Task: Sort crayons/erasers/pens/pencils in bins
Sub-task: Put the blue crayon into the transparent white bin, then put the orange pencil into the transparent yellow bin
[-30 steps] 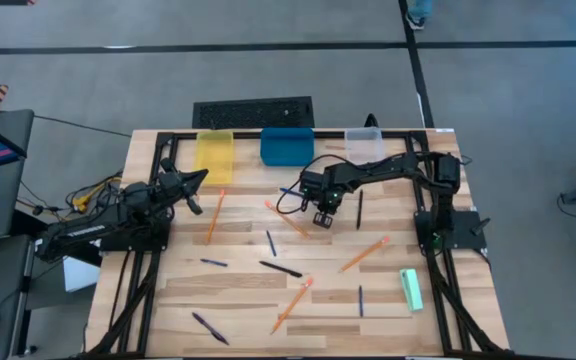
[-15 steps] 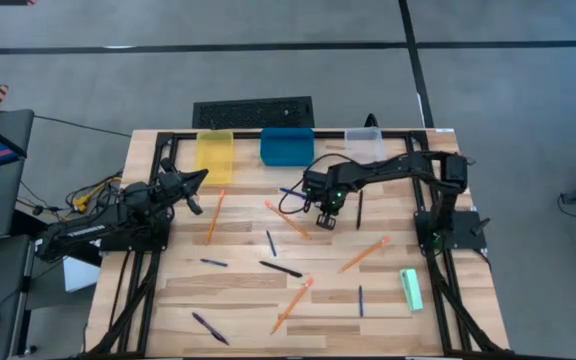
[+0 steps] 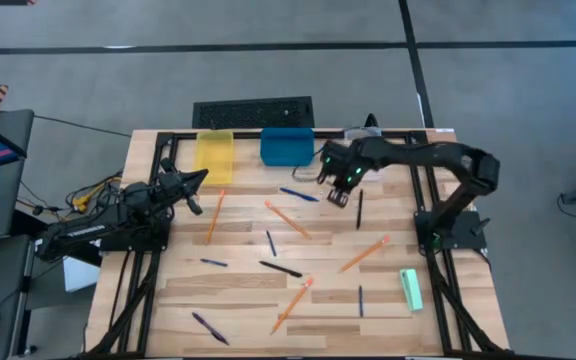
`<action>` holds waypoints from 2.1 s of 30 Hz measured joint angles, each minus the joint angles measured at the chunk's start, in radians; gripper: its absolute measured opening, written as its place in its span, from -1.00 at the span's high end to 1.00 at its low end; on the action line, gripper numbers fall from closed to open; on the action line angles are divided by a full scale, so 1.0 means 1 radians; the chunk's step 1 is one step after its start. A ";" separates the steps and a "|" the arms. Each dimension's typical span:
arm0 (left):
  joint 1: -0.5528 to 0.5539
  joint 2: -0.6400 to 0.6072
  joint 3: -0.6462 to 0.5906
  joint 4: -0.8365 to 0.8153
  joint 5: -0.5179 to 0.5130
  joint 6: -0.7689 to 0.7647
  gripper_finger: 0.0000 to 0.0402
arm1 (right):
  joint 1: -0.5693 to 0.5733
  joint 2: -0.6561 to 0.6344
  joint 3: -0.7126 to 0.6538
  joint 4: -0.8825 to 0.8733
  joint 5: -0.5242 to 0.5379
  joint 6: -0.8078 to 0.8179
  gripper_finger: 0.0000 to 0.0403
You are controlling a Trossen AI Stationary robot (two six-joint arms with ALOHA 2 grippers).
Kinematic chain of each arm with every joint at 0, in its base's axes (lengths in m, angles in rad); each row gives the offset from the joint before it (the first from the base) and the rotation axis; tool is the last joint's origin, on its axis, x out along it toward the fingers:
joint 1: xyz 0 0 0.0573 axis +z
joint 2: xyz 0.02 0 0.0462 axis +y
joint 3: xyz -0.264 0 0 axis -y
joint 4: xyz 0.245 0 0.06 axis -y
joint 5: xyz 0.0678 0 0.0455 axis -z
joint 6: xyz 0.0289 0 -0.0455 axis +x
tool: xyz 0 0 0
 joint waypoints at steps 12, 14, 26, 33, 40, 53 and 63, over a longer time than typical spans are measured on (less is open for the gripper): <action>0.000 0.000 0.000 0.005 0.000 0.000 1.00 | -0.390 -0.040 0.001 0.005 0.086 -0.106 0.82; 0.000 0.000 0.000 0.009 -0.001 0.000 1.00 | -0.437 -0.001 0.001 0.035 0.083 -0.128 0.82; 0.000 0.000 0.000 0.008 -0.007 -0.005 1.00 | -0.506 0.200 0.001 0.119 0.074 -0.164 0.82; 0.000 0.000 0.000 0.005 -0.010 0.004 1.00 | -0.502 0.189 0.001 0.123 0.075 -0.175 0.82; 0.000 0.000 0.000 -0.024 -0.011 0.001 1.00 | -0.501 0.135 0.001 0.109 0.074 -0.176 0.74; 0.000 0.000 0.000 -0.026 -0.010 -0.003 1.00 | -0.477 0.088 0.001 0.078 0.073 -0.175 0.54; 0.000 0.000 0.000 -0.026 -0.009 -0.005 1.00 | -0.404 0.088 0.001 0.073 0.073 -0.197 0.55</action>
